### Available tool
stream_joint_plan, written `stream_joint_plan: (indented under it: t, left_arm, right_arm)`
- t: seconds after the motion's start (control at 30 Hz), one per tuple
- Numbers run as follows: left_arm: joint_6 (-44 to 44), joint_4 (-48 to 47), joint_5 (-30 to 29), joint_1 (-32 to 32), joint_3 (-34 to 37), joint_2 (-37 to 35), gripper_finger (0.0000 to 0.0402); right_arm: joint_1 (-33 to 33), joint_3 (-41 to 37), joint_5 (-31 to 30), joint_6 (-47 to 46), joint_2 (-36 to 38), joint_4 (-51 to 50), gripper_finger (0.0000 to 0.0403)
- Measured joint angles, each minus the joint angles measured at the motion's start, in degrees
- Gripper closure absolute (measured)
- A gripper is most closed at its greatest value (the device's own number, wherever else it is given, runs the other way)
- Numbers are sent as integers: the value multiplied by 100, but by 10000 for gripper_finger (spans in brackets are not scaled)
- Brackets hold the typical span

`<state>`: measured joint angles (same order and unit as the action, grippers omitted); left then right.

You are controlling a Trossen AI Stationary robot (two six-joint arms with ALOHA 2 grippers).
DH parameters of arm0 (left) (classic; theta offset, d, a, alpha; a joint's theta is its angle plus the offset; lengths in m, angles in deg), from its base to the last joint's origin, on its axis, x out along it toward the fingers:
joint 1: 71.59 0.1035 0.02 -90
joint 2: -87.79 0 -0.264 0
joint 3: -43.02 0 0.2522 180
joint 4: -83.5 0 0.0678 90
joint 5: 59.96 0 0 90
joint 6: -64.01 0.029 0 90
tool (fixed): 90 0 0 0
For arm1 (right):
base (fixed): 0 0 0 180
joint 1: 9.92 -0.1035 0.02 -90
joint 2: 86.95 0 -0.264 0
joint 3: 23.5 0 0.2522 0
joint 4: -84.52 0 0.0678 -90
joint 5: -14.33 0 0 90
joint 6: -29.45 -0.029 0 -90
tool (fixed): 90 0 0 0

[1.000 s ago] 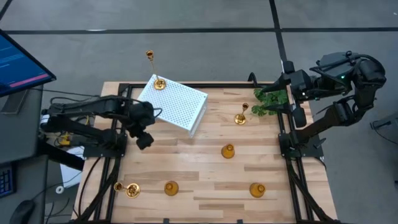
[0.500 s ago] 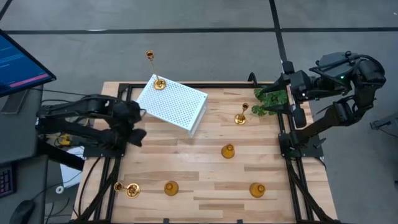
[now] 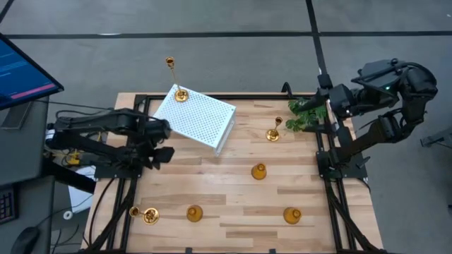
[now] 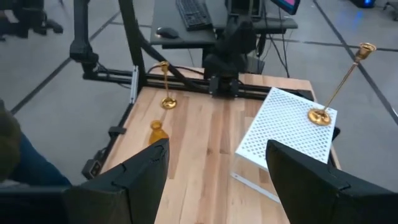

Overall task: Pick & Place candle stick holders
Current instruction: Put the bottom gold candle holder on the shelf aligned with the other gold candle holder

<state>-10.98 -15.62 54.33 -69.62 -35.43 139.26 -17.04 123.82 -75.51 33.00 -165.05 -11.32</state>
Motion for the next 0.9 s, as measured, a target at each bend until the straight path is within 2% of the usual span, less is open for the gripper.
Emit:
stream_joint_plan:
  t: [0.23,0.4,0.47,0.53,0.6,0.7,0.77,0.9]
  left_arm:
    - [193,-41,-79,0,-82,-211,269]
    - [645,142,-1025,4,-728,-317,285]
    - [933,22,-977,-4,-961,-370,292]
    - [1134,-96,-680,-70,-1102,-441,297]
    - [1112,-370,-564,-168,-1128,-507,299]
    - [660,-441,-771,-231,-1065,-569,300]
    - [656,-374,-934,-232,-1056,-545,300]
    - [2139,317,-713,-338,-1142,-496,300]
  right_arm:
    - [7,-54,-20,484,-115,-62,145]
    - [256,-559,89,1122,-361,895,145]
    - [451,-787,507,1258,-461,1251,145]
    - [679,-956,1091,1260,-561,1388,145]
    - [867,-1056,1576,1130,-669,1437,145]
    - [1059,-1220,2025,990,-756,1442,145]
    - [1118,-1322,2227,992,-754,1473,145]
    - [1104,-1390,2422,1034,-733,1563,145]
